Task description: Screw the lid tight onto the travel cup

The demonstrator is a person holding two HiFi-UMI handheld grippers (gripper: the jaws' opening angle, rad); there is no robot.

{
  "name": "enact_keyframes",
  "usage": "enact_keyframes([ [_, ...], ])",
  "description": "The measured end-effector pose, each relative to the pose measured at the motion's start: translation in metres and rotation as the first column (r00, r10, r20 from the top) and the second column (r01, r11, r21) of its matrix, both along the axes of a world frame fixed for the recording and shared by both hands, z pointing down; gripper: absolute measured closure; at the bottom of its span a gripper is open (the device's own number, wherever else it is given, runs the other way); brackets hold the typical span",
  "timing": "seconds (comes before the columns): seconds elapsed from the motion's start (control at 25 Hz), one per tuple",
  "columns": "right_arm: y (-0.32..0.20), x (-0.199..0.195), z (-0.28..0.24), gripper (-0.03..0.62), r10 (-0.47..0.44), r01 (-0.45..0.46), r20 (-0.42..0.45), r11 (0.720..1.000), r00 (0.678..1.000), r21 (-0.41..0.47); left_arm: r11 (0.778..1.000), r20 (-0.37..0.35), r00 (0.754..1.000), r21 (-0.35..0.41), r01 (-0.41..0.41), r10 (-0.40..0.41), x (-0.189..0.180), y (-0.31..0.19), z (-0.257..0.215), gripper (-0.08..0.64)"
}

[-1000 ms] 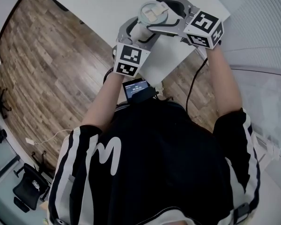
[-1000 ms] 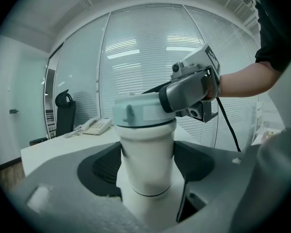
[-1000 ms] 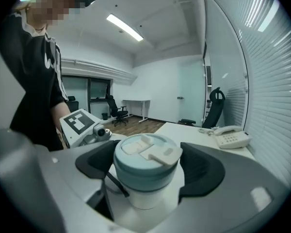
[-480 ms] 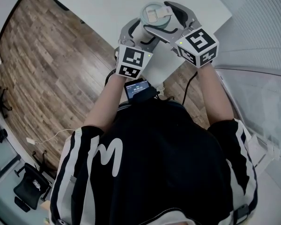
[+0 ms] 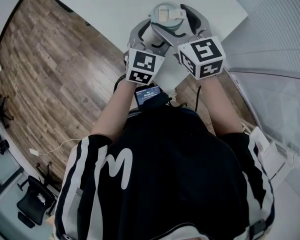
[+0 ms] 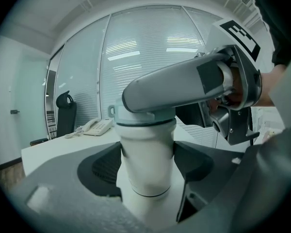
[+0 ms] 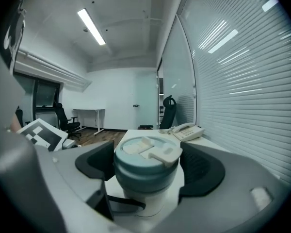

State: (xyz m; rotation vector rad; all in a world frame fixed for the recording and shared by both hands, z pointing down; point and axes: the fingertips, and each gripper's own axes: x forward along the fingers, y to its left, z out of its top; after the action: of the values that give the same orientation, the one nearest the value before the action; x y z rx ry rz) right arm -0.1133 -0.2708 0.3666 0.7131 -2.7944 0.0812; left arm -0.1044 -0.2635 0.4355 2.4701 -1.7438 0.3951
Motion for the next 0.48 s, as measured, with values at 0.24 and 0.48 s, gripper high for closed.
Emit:
enact_keyframes([
  [0.24,-0.0009,0.0013,-0.0006,0.170,0.075,-0.076,0.007,0.997,0.997,0.004,1.000,0.000,1.000,0.001,0.001,-0.001,0.0007,0.0001,-0.0007,0.213],
  [0.48,-0.0012,-0.0001,-0.0006,0.170,0.155,-0.155,0.012,0.988,0.988,0.011,1.000,0.000,1.000,0.005,0.001,-0.001,-0.0006,0.0006,-0.0015,0.213],
])
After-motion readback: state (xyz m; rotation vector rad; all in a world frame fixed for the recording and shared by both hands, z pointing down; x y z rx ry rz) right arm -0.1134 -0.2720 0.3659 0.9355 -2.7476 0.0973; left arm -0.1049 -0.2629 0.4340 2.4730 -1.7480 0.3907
